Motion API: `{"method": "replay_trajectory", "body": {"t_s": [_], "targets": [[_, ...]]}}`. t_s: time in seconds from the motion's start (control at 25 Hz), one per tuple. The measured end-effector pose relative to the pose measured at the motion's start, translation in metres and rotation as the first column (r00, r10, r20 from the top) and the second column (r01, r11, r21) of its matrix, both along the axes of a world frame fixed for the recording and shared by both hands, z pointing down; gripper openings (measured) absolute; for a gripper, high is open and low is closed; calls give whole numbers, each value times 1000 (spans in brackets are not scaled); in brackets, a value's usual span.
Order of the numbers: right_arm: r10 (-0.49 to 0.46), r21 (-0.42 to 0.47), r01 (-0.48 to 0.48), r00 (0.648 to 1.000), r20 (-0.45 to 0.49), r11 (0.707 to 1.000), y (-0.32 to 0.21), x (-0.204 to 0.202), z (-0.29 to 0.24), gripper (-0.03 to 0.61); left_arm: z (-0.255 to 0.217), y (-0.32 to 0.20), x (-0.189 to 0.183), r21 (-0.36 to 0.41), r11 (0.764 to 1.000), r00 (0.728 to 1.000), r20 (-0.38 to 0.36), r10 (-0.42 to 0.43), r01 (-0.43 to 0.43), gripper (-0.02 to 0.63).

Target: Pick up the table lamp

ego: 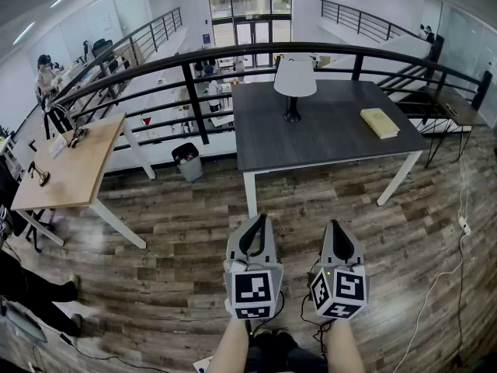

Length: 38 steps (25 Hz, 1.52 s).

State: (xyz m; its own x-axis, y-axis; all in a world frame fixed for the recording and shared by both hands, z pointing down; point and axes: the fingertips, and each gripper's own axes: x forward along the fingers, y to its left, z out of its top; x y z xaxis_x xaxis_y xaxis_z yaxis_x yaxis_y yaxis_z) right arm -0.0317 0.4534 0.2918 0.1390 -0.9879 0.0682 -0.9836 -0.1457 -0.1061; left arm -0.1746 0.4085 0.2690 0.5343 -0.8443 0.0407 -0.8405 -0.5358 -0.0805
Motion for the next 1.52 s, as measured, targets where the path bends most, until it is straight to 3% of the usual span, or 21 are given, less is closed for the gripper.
{"method": "replay_trajectory", "body": {"t_s": [1.2,1.52], "targets": [[-57,18,56,998,20,998,-19,44,7,9,15,-10,47,-61,998,999,-28,-36,34,17],[-63,-6,63,998,28,998,-53,40,19,9,19,-47,44,-71,997,999,-30,-43,41,17]]}}
